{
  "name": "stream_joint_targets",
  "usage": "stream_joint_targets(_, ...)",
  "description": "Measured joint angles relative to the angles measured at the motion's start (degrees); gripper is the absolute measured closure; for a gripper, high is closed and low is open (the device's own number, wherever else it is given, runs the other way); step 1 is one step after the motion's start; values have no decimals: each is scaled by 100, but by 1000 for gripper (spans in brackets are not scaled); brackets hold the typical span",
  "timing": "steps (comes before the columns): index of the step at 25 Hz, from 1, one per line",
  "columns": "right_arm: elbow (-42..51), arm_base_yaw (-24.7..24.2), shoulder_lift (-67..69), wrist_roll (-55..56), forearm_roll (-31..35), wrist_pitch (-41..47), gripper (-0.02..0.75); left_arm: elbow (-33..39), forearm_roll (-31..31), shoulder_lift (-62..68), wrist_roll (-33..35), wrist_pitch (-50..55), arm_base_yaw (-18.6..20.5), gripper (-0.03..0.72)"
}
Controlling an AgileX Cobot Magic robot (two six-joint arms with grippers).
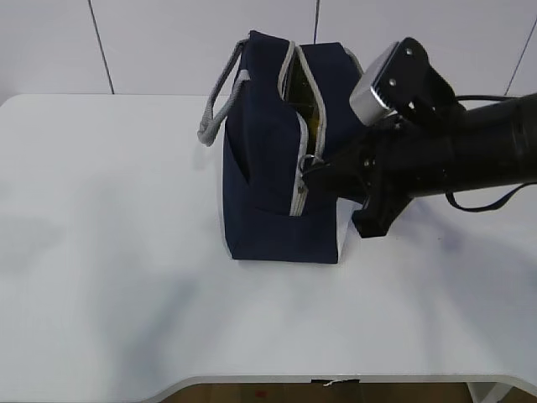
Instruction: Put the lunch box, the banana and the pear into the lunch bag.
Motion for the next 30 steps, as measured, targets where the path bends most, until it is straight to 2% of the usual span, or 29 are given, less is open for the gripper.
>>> stream_joint_targets(14, -1398, 0, -92, 1026, -1149, 641, 732, 0, -84, 0, 0, 0, 0, 433)
stream_joint_targets(22, -2077, 0, 204, 1094, -1213, 665, 732, 0, -50, 49, 0, -519, 0, 433)
stream_joint_targets(30, -2262, 0, 439, 1296, -1226, 728, 732, 0, -80, 979, 0, -1270, 0, 431)
